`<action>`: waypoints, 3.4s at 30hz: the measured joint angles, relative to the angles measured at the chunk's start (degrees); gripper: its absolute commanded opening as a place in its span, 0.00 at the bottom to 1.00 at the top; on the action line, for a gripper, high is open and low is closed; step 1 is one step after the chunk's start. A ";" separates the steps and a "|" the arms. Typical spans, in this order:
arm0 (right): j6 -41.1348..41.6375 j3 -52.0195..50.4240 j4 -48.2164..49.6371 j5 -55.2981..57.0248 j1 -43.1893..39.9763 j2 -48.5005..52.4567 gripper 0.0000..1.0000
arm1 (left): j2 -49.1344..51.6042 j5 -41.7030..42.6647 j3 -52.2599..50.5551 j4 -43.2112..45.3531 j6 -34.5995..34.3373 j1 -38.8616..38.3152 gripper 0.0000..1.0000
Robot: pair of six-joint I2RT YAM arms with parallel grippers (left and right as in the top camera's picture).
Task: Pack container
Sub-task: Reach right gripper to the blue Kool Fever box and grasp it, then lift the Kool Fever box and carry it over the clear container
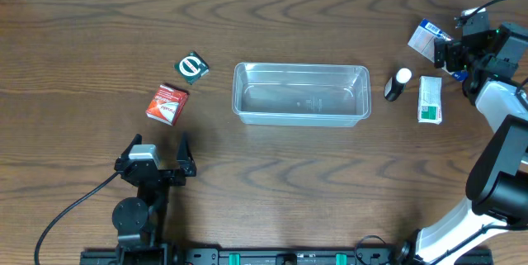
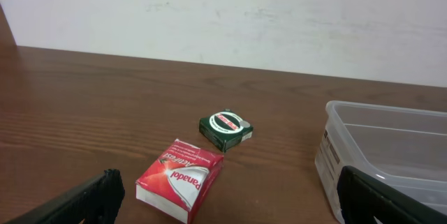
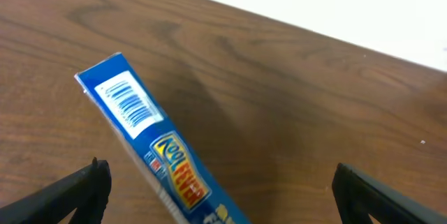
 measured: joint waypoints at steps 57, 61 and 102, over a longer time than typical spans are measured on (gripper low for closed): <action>-1.60 0.26 -1.22 -13.97 6.86 -21.70 0.01 | 0.00 -0.02 0.00 0.00 0.00 0.00 0.98; -1.57 0.39 -7.15 -19.15 13.38 -27.74 0.01 | 0.00 0.00 0.00 0.00 0.00 0.00 0.98; -25.68 0.39 -38.77 -22.12 31.50 -19.98 0.01 | 0.00 0.00 0.00 0.00 0.00 0.00 0.98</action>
